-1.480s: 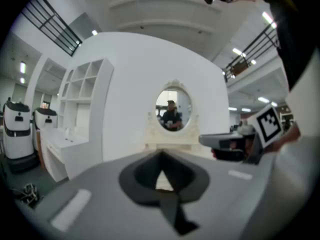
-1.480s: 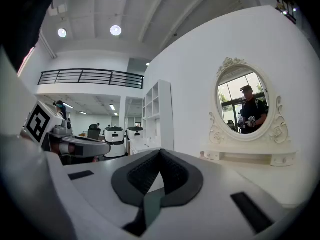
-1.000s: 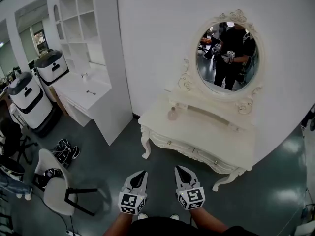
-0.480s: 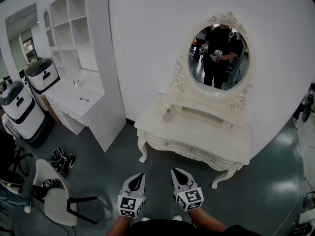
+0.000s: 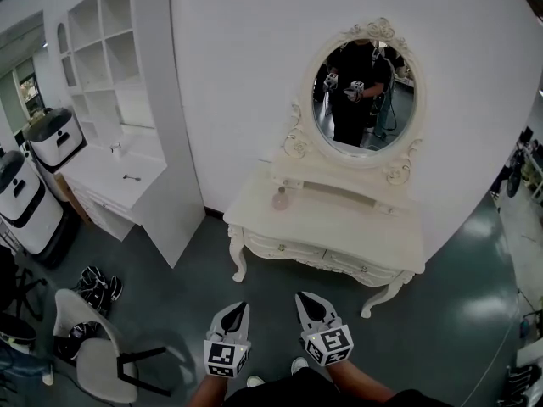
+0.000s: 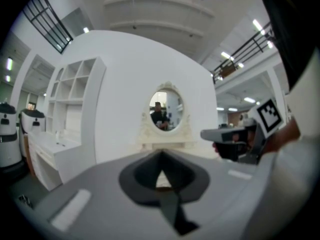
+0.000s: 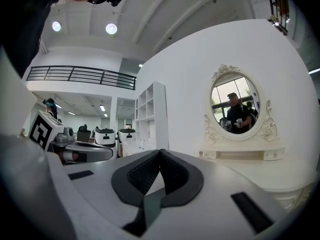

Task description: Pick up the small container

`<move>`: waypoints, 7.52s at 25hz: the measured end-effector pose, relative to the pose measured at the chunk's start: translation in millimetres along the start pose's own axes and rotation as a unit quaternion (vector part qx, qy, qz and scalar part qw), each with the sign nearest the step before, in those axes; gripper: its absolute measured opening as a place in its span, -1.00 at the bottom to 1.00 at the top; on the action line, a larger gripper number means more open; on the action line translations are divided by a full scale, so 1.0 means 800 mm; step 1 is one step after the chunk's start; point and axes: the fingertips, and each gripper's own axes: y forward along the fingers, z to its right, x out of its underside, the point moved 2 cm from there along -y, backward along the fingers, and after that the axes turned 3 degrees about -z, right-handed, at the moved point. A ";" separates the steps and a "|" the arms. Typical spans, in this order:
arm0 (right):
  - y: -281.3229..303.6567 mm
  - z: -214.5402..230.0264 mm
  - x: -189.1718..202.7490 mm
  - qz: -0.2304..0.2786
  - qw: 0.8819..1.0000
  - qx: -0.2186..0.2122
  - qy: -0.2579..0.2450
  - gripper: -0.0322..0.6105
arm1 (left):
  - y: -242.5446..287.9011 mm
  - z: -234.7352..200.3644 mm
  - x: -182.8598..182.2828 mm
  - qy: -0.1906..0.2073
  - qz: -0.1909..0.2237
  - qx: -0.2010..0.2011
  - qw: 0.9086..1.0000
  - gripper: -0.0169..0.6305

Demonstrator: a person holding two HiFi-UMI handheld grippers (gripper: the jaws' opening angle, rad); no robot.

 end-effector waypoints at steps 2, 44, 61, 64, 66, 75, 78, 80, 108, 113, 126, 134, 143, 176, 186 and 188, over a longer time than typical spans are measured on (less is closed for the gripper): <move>0.004 0.000 0.000 -0.002 1.000 -0.002 -0.001 -0.88 | 0.005 -0.002 0.000 -0.001 -0.001 0.003 1.000 -0.93; 0.197 0.255 -0.041 0.022 0.999 -0.020 0.025 -0.88 | 0.327 -0.032 -0.068 0.018 -0.026 0.013 0.999 -0.93; 0.343 0.288 -0.049 -0.004 1.000 0.028 0.006 -0.88 | 0.446 -0.141 -0.087 0.019 -0.017 0.087 0.996 -0.93; 0.365 0.287 -0.054 -0.006 0.999 0.040 0.004 -0.88 | 0.459 -0.158 -0.090 0.018 -0.017 0.103 0.994 -0.93; 0.379 0.288 -0.057 -0.007 0.999 0.050 0.003 -0.88 | 0.467 -0.169 -0.092 0.019 -0.016 0.113 0.993 -0.93; 0.415 0.291 -0.060 -0.003 0.995 0.094 0.010 -0.88 | 0.506 -0.206 -0.093 0.034 -0.011 0.150 0.988 -0.93; 0.418 0.296 -0.055 -0.011 0.995 0.100 0.005 -0.88 | 0.518 -0.207 -0.091 0.027 -0.011 0.157 0.987 -0.93; 0.418 0.303 -0.050 -0.015 0.994 0.108 0.009 -0.88 | 0.526 -0.205 -0.084 0.025 -0.015 0.162 0.986 -0.93; 0.438 0.364 0.040 -0.105 0.991 0.073 0.028 -0.88 | 0.629 -0.167 0.044 0.042 -0.144 0.149 0.977 -0.16; 0.453 0.374 0.057 -0.120 0.990 0.068 0.034 -0.88 | 0.652 -0.171 0.082 0.054 -0.186 0.138 0.971 0.18; 0.473 0.411 0.081 -0.141 0.987 0.060 0.052 -0.88 | 0.710 -0.161 0.140 0.067 -0.270 0.166 0.946 0.42; 0.480 0.441 0.086 -0.151 0.985 0.067 0.059 -0.88 | 0.727 -0.155 0.151 0.088 -0.298 0.175 0.934 0.41; 0.484 0.450 0.095 -0.157 0.982 0.071 0.074 -0.88 | 0.727 -0.149 0.153 0.093 -0.310 0.189 0.927 0.29; 0.466 0.383 0.005 -0.068 0.992 0.098 0.028 -0.88 | 0.636 -0.208 -0.066 0.083 -0.087 0.123 0.985 0.28; 0.457 0.367 -0.064 -0.005 0.993 0.118 -0.005 -0.88 | 0.606 -0.214 -0.126 0.083 -0.031 0.126 0.988 0.28; 0.457 0.369 -0.079 0.013 0.992 0.125 -0.007 -0.88 | 0.604 -0.214 -0.137 0.086 -0.018 0.127 0.988 0.28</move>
